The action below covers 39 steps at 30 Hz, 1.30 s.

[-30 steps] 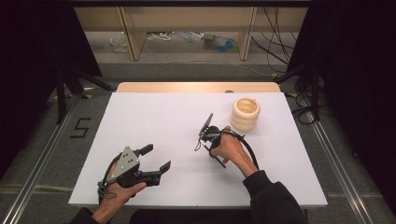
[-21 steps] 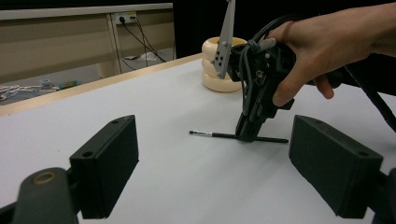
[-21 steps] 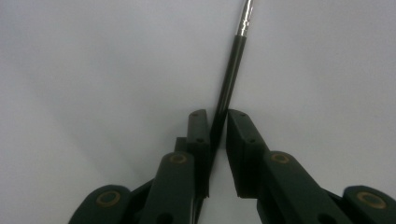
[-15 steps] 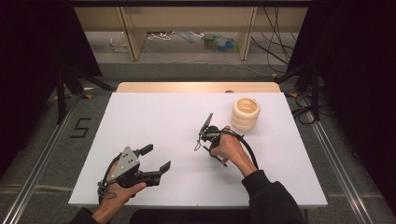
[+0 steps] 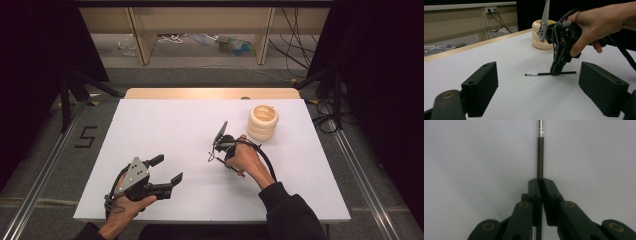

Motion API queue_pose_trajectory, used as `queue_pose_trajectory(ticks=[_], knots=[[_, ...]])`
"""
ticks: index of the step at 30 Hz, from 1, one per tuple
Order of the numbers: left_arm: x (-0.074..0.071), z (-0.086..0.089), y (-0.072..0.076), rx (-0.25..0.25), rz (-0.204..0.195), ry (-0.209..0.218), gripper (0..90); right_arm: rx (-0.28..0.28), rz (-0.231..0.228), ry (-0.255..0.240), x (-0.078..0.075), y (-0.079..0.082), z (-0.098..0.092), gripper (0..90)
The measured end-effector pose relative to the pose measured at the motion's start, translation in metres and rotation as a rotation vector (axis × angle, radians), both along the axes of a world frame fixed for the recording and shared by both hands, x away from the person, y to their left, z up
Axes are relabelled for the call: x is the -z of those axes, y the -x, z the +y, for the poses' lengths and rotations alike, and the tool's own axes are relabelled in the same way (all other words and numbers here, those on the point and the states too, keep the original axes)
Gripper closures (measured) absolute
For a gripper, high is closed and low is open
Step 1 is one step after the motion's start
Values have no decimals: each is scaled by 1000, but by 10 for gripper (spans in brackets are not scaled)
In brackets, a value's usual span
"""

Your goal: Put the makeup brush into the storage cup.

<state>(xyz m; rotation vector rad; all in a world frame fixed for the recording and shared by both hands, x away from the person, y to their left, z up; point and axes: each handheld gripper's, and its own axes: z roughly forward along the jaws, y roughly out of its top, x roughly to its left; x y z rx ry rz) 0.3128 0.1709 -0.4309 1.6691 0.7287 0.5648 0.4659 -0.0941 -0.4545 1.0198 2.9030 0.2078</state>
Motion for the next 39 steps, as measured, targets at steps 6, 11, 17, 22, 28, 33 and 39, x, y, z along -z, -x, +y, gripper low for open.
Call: queue_pose_trajectory(ticks=[6,11,17,22,28,33,39], knots=[[0,0,0,0,-2,-1,158,-4,10,-5,-1,0,-1,855],[0,1,0,0,-2,-1,158,-11,-21,-80,-9,0,-8,856],[0,1,0,-1,-4,-2,158,1,-91,-179,-22,-2,-20,855],[-1,1,0,1,-4,-2,159,20,-133,-269,-31,-5,-33,855],[-1,0,0,0,-3,-2,158,40,-172,-369,-42,-7,-44,855],[-1,0,0,1,-6,0,159,46,-205,-452,-51,-8,-51,855],[-1,1,-1,3,-12,-6,159,70,-271,-546,-59,-9,-61,855]])
